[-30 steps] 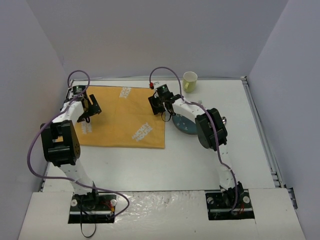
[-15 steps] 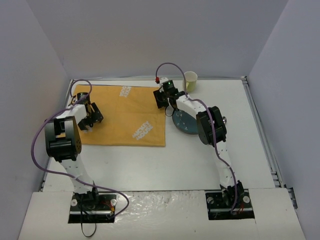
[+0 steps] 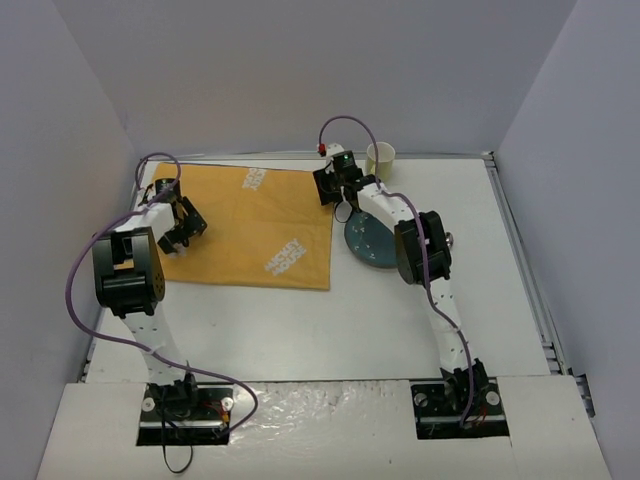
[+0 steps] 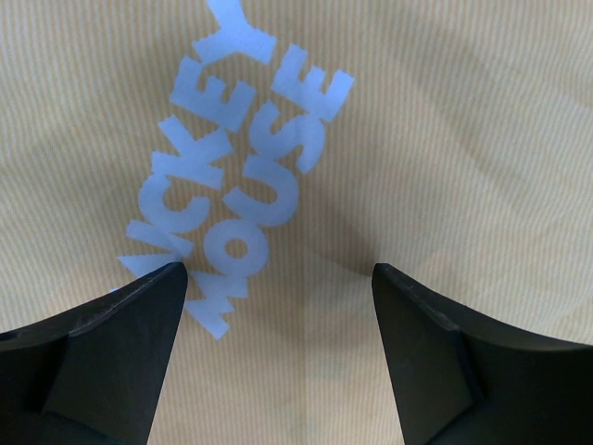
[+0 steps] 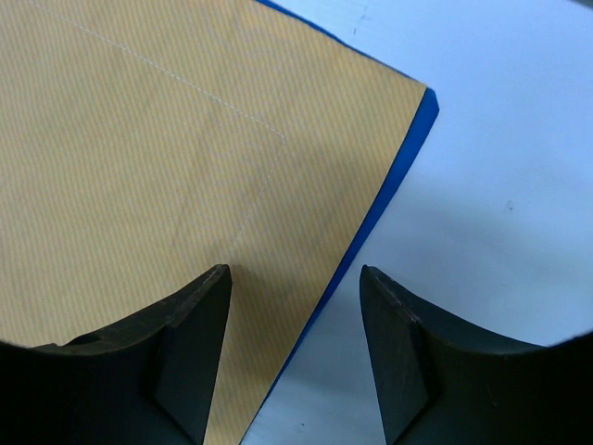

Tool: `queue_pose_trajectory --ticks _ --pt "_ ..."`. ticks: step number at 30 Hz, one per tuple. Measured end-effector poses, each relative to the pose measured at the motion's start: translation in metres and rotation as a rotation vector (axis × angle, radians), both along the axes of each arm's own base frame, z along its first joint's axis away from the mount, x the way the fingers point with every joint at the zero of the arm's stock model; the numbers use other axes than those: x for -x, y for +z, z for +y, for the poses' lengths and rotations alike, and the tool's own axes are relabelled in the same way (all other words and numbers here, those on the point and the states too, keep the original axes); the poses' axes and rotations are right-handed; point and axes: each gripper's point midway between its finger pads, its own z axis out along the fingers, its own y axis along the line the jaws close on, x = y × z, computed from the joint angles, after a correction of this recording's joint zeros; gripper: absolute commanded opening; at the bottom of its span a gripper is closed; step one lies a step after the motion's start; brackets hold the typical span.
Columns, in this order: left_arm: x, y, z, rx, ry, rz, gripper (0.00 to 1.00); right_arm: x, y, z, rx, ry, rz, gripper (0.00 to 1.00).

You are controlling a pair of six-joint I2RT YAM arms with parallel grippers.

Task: Set the dinner table for one person

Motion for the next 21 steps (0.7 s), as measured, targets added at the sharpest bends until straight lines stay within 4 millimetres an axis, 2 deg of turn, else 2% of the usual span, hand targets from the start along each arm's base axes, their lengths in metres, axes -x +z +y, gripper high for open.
queue_pose_trajectory --ticks 5,7,10,13,17,19,21 --pt "-0.003 0.003 -0.01 0.027 -0.005 -0.015 0.8 -0.005 0.021 0.002 -0.022 0.02 -0.026 0.72" --pt "-0.001 0.006 -0.019 0.039 -0.027 -0.01 0.82 -0.003 0.039 0.001 -0.029 0.035 -0.038 0.79" --pt "0.0 0.018 -0.036 0.032 -0.103 -0.006 0.85 0.005 0.092 0.0 -0.057 0.049 -0.091 0.9" --pt "-0.012 0.049 -0.059 0.0 -0.218 -0.07 0.88 0.015 0.173 -0.004 -0.107 0.052 -0.208 0.96" --pt "-0.027 0.099 -0.108 -0.051 -0.404 -0.196 0.88 0.055 0.27 -0.026 -0.17 0.02 -0.344 0.99" --pt "-0.029 0.114 -0.137 -0.061 -0.491 -0.248 0.88 0.079 0.301 -0.043 -0.198 -0.027 -0.392 1.0" --pt "-0.029 0.118 -0.165 -0.057 -0.566 -0.273 0.88 0.099 0.314 -0.059 -0.224 -0.08 -0.403 1.0"
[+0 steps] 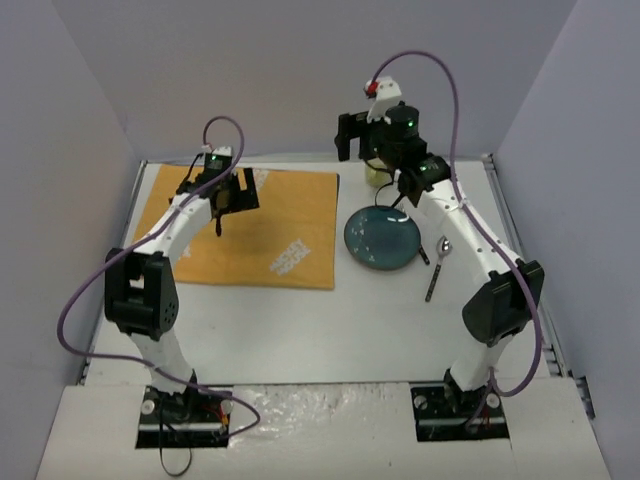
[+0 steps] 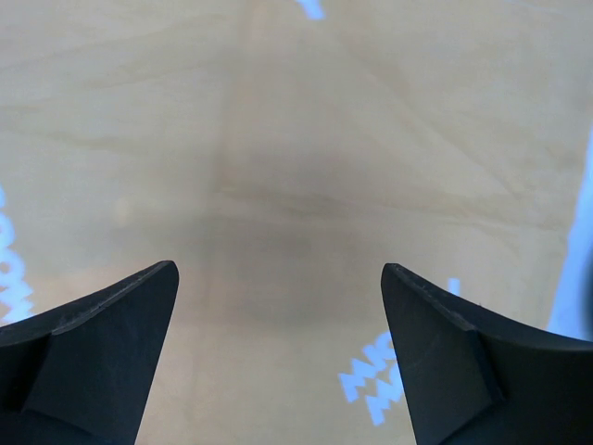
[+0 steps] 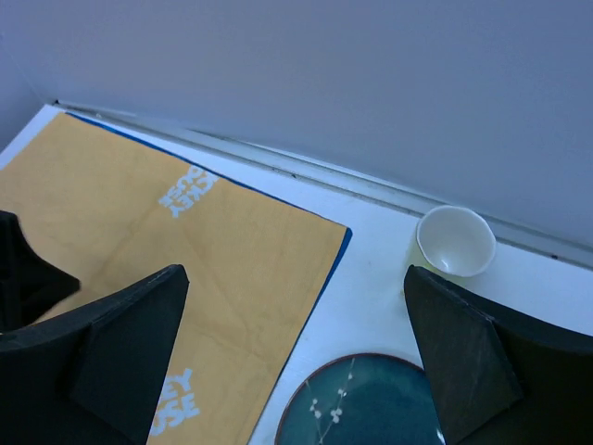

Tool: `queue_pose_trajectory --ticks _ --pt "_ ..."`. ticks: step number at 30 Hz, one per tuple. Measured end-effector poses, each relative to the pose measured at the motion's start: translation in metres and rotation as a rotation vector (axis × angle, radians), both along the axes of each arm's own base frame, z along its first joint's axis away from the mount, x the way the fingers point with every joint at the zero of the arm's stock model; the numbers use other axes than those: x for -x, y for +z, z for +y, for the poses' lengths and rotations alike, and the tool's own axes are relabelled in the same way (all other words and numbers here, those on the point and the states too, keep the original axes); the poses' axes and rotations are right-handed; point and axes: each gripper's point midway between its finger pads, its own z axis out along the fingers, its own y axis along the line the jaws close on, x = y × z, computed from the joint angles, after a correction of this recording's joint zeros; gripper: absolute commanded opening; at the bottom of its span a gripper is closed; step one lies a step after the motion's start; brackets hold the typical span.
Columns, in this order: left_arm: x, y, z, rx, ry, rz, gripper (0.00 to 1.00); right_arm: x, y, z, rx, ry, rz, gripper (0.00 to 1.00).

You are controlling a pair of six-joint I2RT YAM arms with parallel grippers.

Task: Set the dinner table for one person

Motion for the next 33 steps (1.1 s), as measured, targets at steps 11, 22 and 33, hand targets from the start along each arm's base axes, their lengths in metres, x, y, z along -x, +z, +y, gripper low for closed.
queue_pose_trajectory --ticks 11,22,33 --pt "0.003 -0.071 -0.072 -0.004 -0.17 0.102 0.87 0.096 -0.138 -0.089 -0.097 -0.239 0.361 1.0" --pt "-0.023 -0.103 -0.107 0.006 -0.217 0.081 0.87 0.154 -0.182 -0.112 -0.243 -0.316 0.48 1.0" --pt "-0.048 -0.105 -0.116 0.014 -0.215 0.047 0.87 0.159 -0.199 -0.115 -0.277 -0.329 0.52 1.0"
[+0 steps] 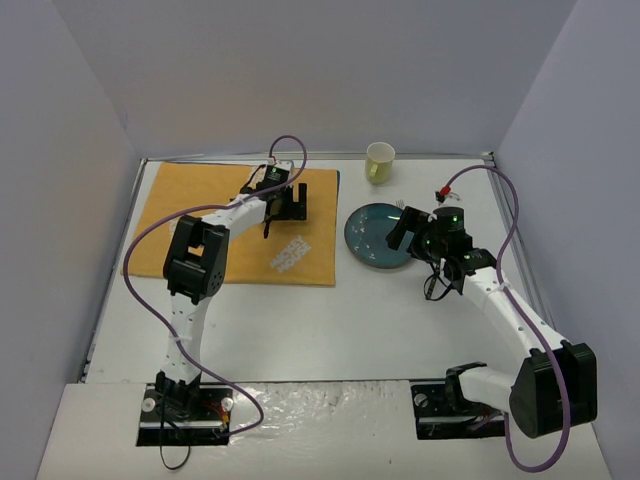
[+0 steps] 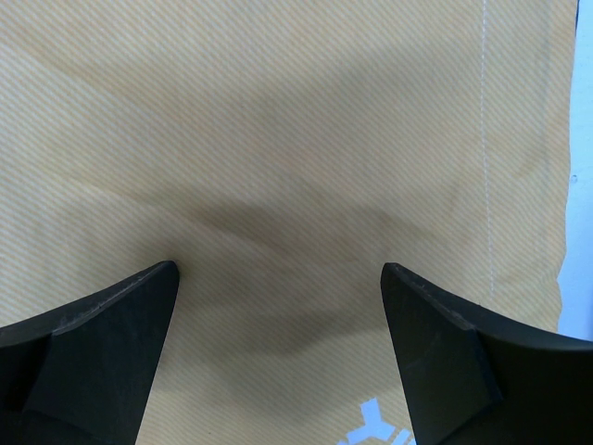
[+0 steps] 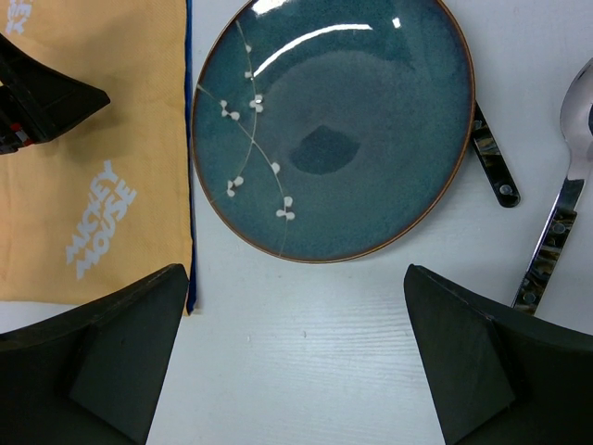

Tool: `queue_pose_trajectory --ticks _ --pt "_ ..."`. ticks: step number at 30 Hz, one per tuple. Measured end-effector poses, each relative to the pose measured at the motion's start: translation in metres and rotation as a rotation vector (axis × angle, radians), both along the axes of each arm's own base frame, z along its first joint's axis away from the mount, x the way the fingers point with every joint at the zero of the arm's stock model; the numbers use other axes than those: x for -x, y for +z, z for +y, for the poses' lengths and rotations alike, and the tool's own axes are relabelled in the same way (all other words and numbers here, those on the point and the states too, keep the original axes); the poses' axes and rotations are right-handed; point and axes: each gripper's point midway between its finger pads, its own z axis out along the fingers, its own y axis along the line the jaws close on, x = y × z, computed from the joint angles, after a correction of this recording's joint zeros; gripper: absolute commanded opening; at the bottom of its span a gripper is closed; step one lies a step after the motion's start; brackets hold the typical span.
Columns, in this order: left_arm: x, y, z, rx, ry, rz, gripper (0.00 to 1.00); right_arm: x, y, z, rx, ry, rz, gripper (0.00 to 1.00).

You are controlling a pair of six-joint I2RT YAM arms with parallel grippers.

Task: Set the dinner table for one person

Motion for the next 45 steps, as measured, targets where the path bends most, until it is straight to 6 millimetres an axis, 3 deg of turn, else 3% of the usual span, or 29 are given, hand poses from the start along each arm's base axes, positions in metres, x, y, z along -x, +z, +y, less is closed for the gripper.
queue_pose_trajectory --ticks 18,27,31,35,38,41,43,45 --pt "-0.029 0.001 -0.008 0.01 0.003 -0.033 0.87 0.0 -0.006 -0.002 -0.017 0.005 0.012 1.0" --pt "-0.023 0.004 -0.005 -0.006 -0.004 -0.014 0.92 0.0 -0.005 -0.002 -0.016 0.006 0.01 1.0" --pt "-0.016 0.027 -0.003 -0.001 -0.008 -0.015 0.97 -0.001 -0.005 -0.003 -0.014 0.004 0.009 1.0" --pt "-0.005 0.074 -0.007 0.065 -0.018 -0.061 0.97 -0.002 -0.005 -0.007 -0.019 0.003 0.007 1.0" --pt "0.018 0.111 -0.007 0.133 -0.028 -0.09 0.97 -0.005 -0.001 -0.01 -0.035 -0.004 -0.006 1.0" --pt "0.041 0.136 -0.004 0.18 -0.034 -0.111 0.97 -0.009 0.002 -0.014 -0.062 -0.013 -0.021 1.0" --pt "0.056 0.143 0.0 0.202 -0.039 -0.122 0.97 -0.012 0.004 -0.016 -0.085 -0.02 -0.031 1.0" --pt "0.077 0.138 0.005 0.211 -0.043 -0.098 0.97 -0.012 0.002 -0.017 -0.113 -0.021 -0.036 1.0"
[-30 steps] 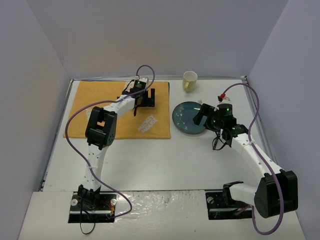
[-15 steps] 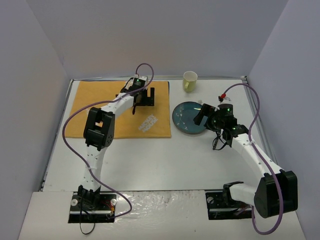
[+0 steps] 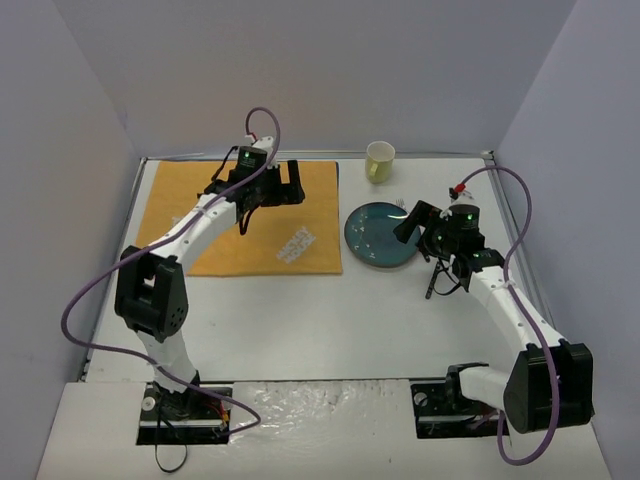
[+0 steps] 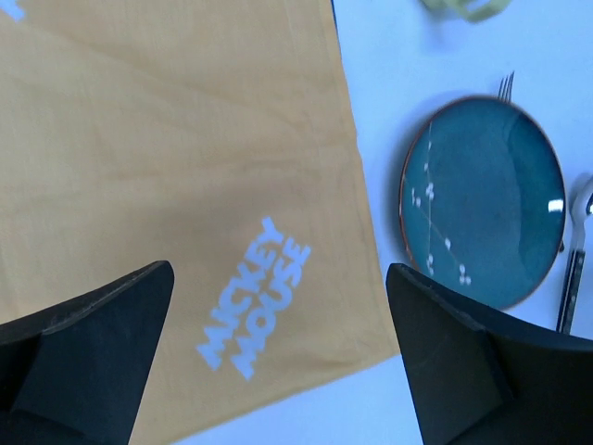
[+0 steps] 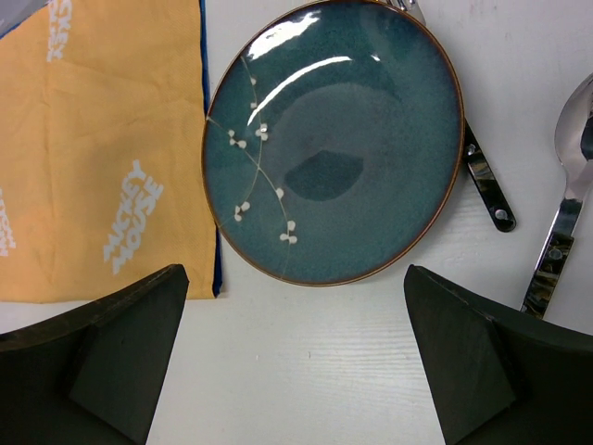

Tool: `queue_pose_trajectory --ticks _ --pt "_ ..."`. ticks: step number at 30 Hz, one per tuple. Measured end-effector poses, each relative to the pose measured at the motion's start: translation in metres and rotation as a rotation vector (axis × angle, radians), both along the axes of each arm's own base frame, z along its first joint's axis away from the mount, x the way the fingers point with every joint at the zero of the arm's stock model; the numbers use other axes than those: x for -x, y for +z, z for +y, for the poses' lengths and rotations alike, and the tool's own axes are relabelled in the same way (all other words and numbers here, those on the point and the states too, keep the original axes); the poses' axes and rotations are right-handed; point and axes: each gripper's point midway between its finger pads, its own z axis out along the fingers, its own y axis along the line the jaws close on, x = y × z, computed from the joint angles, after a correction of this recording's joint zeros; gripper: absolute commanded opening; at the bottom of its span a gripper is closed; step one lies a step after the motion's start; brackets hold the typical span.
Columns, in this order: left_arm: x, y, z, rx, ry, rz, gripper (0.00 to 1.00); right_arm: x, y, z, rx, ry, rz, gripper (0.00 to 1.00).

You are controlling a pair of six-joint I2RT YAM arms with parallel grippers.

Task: Set the dinner table for one person

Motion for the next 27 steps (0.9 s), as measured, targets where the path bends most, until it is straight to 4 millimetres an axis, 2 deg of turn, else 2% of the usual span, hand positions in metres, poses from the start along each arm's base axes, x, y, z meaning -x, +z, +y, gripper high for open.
queue_pose_trajectory --ticks 2,10,13,17,19,23,27 --pt "0.019 -0.011 0.003 0.007 -0.011 0.037 0.97 0.002 -0.005 -0.001 -0.022 0.0 0.007 1.0" --pt "0.059 -0.063 -0.008 0.115 -0.014 0.191 0.97 0.013 -0.026 0.004 -0.12 0.0 0.04 1.0" --pt "0.058 -0.058 -0.032 0.182 -0.04 0.185 0.97 0.01 -0.022 0.005 -0.129 0.007 0.02 1.0" --pt "0.053 -0.045 -0.082 0.287 -0.102 0.161 0.97 0.01 -0.014 0.007 -0.135 0.015 -0.007 1.0" --pt "0.053 -0.046 -0.105 0.33 -0.122 0.17 0.97 0.011 -0.008 0.007 -0.137 0.017 -0.023 1.0" --pt "0.046 -0.06 -0.143 0.396 -0.12 0.223 0.96 0.013 0.006 0.006 -0.136 0.022 -0.067 1.0" --pt "0.044 -0.091 -0.158 0.429 -0.082 0.305 0.93 0.016 0.017 0.006 -0.133 0.024 -0.097 1.0"
